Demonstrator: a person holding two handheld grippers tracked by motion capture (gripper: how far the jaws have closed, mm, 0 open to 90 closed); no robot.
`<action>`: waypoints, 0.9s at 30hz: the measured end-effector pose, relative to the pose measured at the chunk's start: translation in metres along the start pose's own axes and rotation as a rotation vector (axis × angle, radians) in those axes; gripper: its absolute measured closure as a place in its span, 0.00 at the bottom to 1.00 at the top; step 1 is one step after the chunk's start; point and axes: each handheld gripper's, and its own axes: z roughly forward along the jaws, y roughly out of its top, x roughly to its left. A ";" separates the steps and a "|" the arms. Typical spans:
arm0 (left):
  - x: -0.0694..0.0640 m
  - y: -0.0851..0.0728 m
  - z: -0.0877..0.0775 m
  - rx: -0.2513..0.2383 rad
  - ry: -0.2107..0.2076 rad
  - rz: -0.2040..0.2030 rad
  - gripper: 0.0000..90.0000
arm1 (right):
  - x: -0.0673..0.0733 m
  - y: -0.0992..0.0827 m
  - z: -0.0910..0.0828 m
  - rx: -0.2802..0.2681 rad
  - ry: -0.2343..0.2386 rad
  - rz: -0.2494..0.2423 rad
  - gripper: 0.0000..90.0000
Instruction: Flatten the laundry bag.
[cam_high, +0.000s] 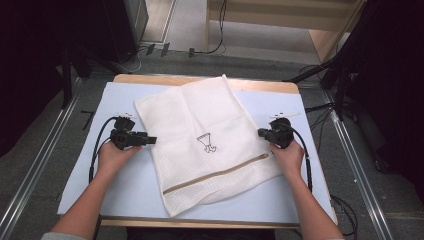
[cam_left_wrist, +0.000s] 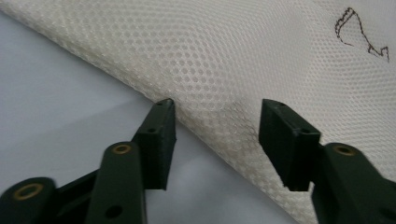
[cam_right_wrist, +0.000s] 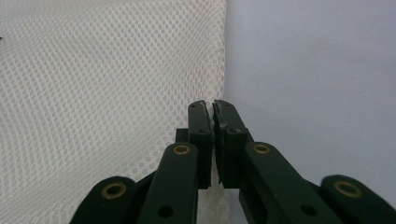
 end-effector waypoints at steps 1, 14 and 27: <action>-0.001 0.001 0.001 0.001 0.000 0.001 0.55 | 0.000 -0.001 0.000 0.002 0.000 0.000 0.98; 0.004 0.012 0.004 0.018 -0.052 -0.066 0.96 | 0.002 -0.008 -0.001 0.007 -0.002 0.001 0.98; 0.019 0.043 0.014 0.009 -0.014 -0.034 0.98 | 0.027 -0.036 -0.028 0.023 0.033 -0.039 0.97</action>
